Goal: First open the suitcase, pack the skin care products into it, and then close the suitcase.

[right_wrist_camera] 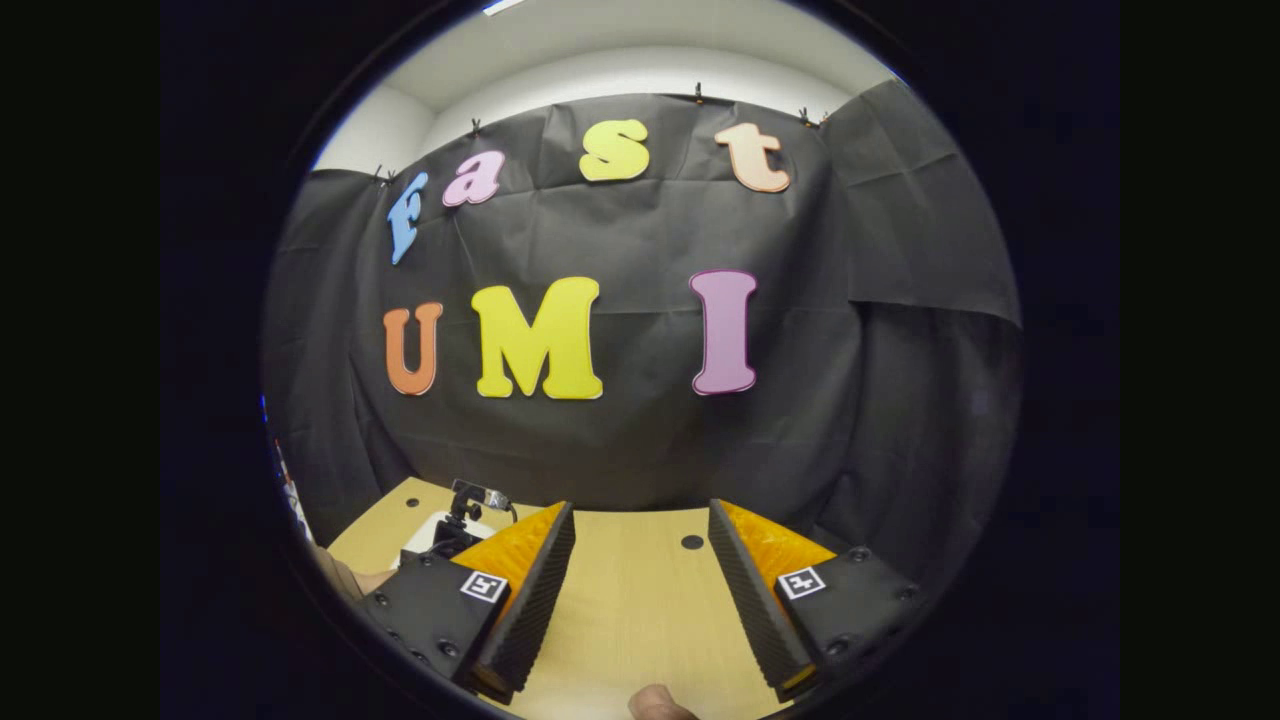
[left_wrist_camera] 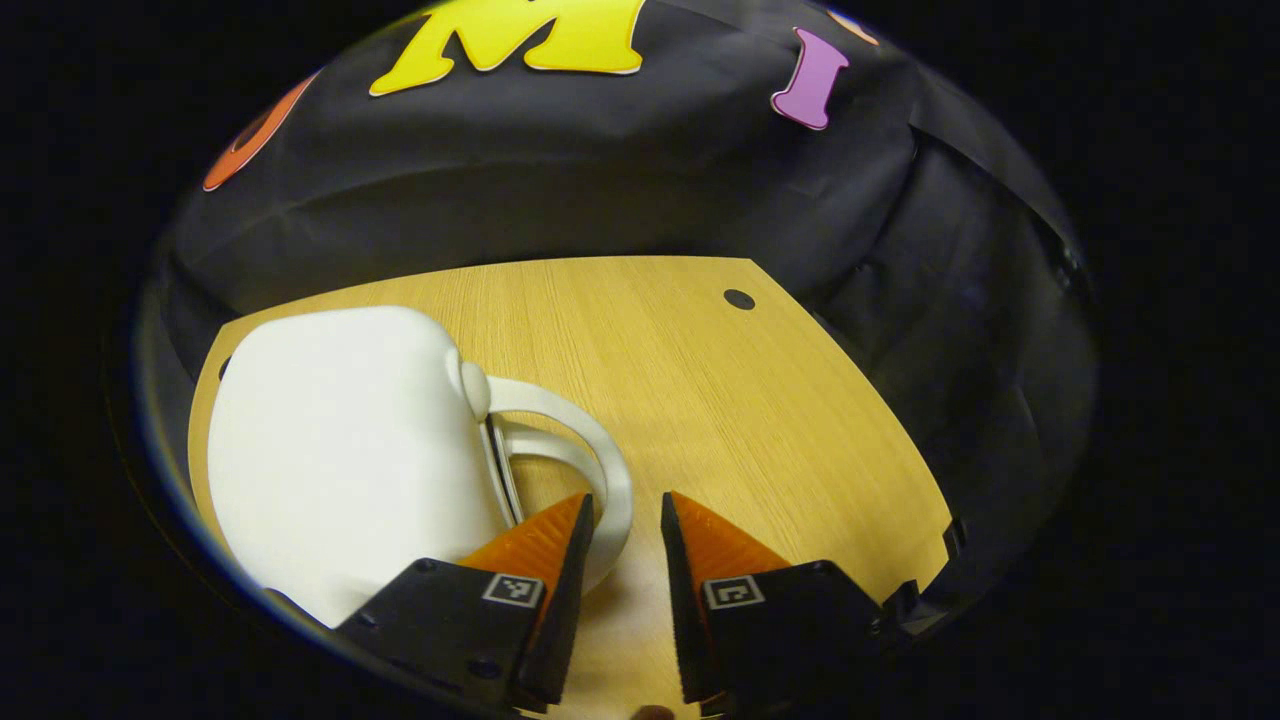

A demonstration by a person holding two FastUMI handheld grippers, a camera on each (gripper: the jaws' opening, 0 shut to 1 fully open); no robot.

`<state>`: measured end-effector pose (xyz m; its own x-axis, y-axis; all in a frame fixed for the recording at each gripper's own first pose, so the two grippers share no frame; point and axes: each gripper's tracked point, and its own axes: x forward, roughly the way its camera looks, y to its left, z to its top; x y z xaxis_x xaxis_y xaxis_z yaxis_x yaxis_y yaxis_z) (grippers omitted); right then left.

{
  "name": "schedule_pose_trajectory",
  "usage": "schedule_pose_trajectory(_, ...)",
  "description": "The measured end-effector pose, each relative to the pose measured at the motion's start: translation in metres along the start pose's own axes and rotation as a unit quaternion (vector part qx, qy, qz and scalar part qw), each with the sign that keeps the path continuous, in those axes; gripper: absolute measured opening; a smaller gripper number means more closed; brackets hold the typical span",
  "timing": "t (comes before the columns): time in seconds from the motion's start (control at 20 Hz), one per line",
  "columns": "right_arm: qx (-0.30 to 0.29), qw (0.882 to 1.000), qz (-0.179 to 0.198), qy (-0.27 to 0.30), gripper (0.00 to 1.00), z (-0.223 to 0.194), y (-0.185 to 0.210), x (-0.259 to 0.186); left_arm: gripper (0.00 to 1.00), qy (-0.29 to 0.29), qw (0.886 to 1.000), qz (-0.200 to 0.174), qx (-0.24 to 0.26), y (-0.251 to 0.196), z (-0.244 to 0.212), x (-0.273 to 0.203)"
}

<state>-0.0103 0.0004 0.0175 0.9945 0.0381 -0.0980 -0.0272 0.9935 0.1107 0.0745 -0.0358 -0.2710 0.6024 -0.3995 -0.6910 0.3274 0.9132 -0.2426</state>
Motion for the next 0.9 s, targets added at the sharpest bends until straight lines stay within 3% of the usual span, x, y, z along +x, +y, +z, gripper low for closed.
schedule_pose_trajectory(0.05,0.000,1.000,0.004,-0.003,0.79,0.002,0.006,-0.001,0.67,-0.007,1.000,-0.002,-0.008,-0.004,0.003,-0.008)
schedule_pose_trajectory(0.1,-0.003,1.000,0.005,-0.008,0.79,0.005,0.010,-0.001,0.61,-0.022,1.000,-0.003,-0.010,-0.007,0.010,-0.019)
schedule_pose_trajectory(0.15,-0.008,1.000,0.004,-0.013,0.77,0.007,0.012,-0.002,0.74,-0.039,0.999,0.002,-0.007,-0.005,0.019,-0.032)
schedule_pose_trajectory(0.25,-0.013,1.000,0.008,-0.021,0.79,0.010,0.022,-0.001,0.84,-0.082,0.996,0.027,0.012,0.001,0.040,-0.067)
schedule_pose_trajectory(0.4,-0.013,1.000,0.017,-0.021,0.80,0.008,0.042,0.006,0.86,-0.171,0.982,0.068,0.052,0.010,0.076,-0.127)
schedule_pose_trajectory(0.55,-0.020,0.999,0.026,-0.024,0.80,0.010,0.064,0.011,0.88,-0.253,0.959,0.095,0.090,0.008,0.111,-0.192)
schedule_pose_trajectory(0.7,-0.035,0.998,0.033,-0.032,0.79,0.011,0.085,0.014,0.89,-0.309,0.940,0.126,0.079,0.016,0.122,-0.250)
schedule_pose_trajectory(0.9,-0.054,0.997,0.040,-0.042,0.80,0.011,0.108,0.015,0.90,-0.343,0.925,0.160,0.040,0.037,0.120,-0.293)
